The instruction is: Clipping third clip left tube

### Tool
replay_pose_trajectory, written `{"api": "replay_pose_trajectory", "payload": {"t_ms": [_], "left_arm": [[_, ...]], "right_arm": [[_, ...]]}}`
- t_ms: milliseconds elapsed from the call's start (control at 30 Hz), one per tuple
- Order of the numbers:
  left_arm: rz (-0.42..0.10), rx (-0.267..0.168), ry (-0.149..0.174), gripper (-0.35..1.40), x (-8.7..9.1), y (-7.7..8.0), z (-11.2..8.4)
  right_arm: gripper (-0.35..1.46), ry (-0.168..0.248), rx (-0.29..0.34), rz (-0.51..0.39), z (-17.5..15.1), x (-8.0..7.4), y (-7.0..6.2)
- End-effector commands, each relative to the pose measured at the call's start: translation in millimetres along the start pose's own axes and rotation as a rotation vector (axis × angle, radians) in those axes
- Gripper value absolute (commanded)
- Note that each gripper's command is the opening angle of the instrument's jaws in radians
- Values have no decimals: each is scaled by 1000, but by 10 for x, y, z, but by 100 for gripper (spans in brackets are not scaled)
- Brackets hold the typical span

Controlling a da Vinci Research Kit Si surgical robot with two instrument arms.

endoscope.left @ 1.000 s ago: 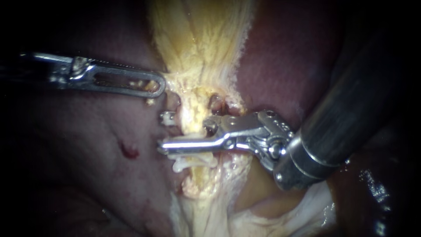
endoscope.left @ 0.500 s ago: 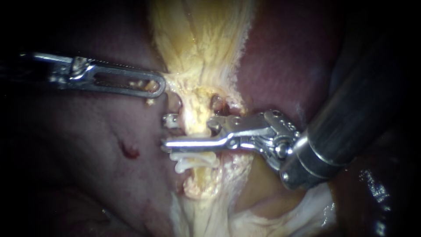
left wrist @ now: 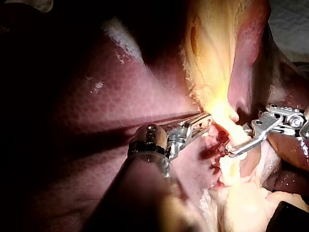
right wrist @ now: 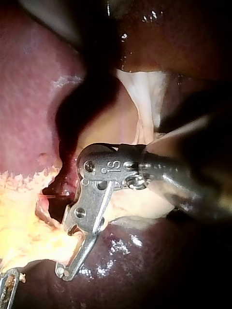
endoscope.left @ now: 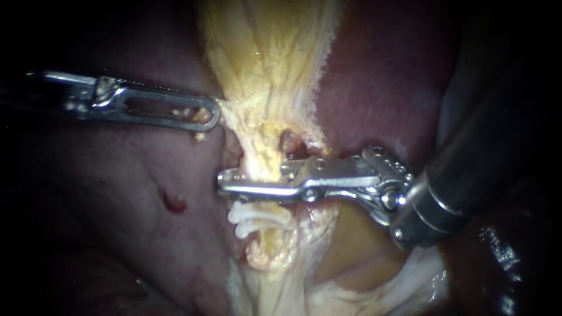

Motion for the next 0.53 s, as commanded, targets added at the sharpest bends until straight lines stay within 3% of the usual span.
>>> {"api": "replay_pose_trajectory", "payload": {"t_ms": [33, 533], "left_arm": [[0, 0, 0, -35, 0, 0, 0], [0, 0, 0, -35, 0, 2, 0]], "right_arm": [[-35, -14, 44, -5, -2, -1, 1], [-35, -25, 66, -10, -4, -2, 7]]}}
